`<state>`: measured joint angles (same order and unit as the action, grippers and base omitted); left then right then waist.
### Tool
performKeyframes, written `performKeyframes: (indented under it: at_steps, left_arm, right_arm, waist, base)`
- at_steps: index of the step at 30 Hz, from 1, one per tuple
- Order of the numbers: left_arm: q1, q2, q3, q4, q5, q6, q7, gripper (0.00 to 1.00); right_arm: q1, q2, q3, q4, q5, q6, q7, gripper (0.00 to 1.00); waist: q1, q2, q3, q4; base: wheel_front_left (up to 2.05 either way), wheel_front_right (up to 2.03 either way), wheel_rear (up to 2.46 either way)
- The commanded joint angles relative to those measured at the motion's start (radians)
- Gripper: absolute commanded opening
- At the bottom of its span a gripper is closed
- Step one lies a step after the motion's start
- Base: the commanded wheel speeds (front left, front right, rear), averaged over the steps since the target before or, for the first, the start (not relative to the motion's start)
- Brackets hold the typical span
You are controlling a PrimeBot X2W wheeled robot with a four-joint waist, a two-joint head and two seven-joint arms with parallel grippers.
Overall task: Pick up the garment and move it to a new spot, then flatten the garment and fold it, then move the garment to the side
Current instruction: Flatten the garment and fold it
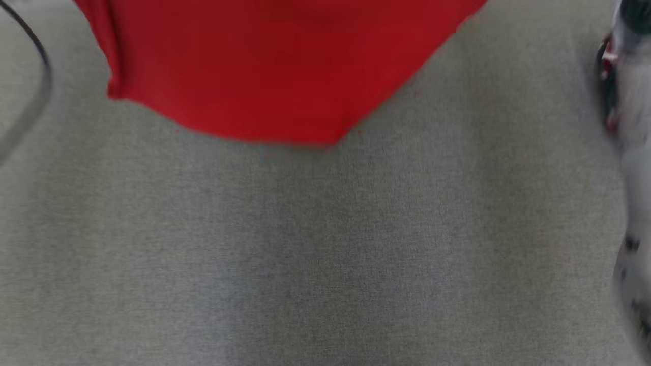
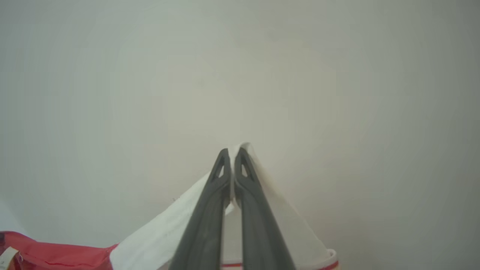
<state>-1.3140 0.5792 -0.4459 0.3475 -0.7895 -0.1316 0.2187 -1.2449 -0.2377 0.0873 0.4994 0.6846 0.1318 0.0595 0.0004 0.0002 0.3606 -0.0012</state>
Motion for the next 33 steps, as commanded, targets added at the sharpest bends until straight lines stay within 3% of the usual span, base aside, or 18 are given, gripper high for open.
performKeyframes:
  at_steps: [1,5,16,25,33]
  left_arm:
    - [-0.098,0.011,-0.024,0.046,-0.011,0.002,0.009,0.0]
    - [-0.222,0.021,-0.059,0.102,-0.041,0.002,0.021,0.0]
    - [-0.507,-0.03,-0.146,0.291,-0.137,0.002,-0.034,0.0]
    - [-0.594,-0.055,-0.234,0.361,-0.207,0.002,-0.11,0.0]
    - [-0.573,-0.042,-0.318,0.395,-0.284,0.002,-0.164,0.0]
  right_arm:
    - [-0.109,0.006,-0.006,0.05,-0.003,-0.002,0.001,0.0]
    - [-0.261,0.007,-0.015,0.13,-0.017,-0.002,-0.004,0.0]
    - [-0.619,-0.02,0.007,0.372,-0.162,-0.002,-0.057,0.0]
    - [-0.726,-0.006,0.04,0.467,-0.188,-0.002,-0.104,0.0]
    - [-0.717,-0.028,0.1,0.506,-0.156,-0.002,-0.131,0.0]
  waist:
    - [-0.0004,-0.0002,0.135,-0.043]
    - [-0.0004,-0.0002,0.165,-0.045]
    - [-0.0004,-0.0002,0.203,-0.028]
    - [-0.0004,-0.0002,0.227,-0.025]
    - [-0.0004,-0.0002,0.229,-0.025]
  base:
    - [0.0,0.0,0.0]
    - [0.0,0.0,0.0]
    - [0.0,0.0,0.0]
    - [0.0,0.0,0.0]
    - [0.0,0.0,0.0]
